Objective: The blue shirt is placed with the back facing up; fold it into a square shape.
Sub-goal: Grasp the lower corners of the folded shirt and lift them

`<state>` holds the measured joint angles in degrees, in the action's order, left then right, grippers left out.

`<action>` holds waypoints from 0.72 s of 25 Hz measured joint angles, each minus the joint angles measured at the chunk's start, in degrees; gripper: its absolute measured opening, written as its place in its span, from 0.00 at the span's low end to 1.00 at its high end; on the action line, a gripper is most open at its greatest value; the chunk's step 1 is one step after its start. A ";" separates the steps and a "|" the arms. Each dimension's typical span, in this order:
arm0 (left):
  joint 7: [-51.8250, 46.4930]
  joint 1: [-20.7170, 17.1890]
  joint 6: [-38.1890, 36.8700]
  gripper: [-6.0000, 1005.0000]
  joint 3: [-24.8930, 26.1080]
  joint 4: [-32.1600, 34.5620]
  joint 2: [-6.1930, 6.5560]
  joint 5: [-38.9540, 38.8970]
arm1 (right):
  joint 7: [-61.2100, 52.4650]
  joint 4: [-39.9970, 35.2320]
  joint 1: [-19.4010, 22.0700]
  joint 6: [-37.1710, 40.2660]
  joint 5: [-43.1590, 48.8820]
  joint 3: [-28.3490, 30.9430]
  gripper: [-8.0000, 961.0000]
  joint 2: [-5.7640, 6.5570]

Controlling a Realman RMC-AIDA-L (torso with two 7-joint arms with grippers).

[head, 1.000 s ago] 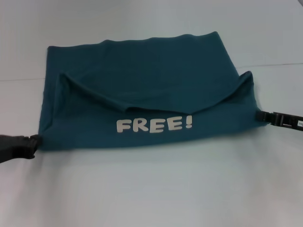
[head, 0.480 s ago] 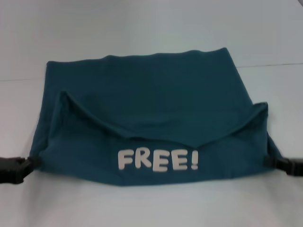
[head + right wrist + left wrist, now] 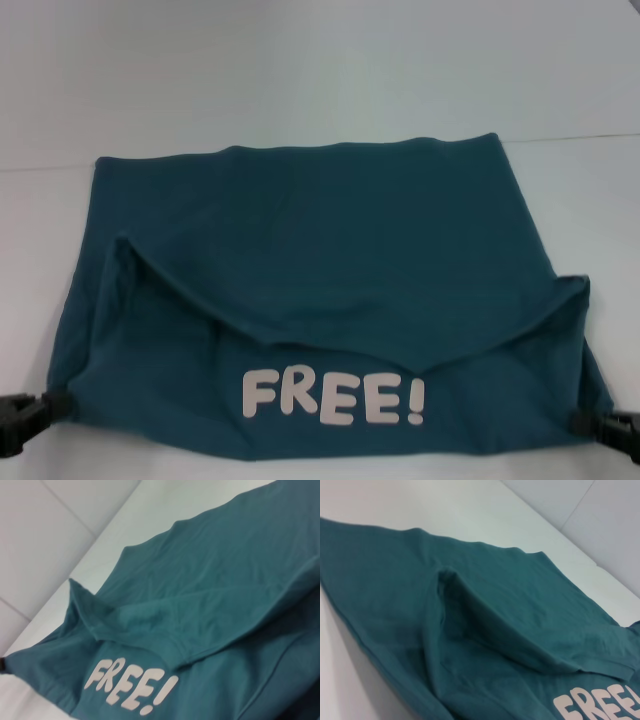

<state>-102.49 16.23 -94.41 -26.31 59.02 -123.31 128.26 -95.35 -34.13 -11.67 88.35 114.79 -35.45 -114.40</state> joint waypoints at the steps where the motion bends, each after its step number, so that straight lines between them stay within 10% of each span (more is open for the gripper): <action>1: 0.01 -0.19 -0.38 0.01 0.36 -0.03 0.00 0.38 | 0.44 -0.01 0.35 0.69 0.30 0.01 0.13 -0.01; 18: 1.67 -2.00 -10.78 0.01 3.02 0.25 0.18 4.21 | 5.91 0.03 3.81 10.15 6.30 7.51 0.14 0.23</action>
<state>-100.82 14.23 -105.19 -23.29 59.28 -123.13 132.47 -89.44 -34.10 -7.86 98.50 121.09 -27.94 -114.17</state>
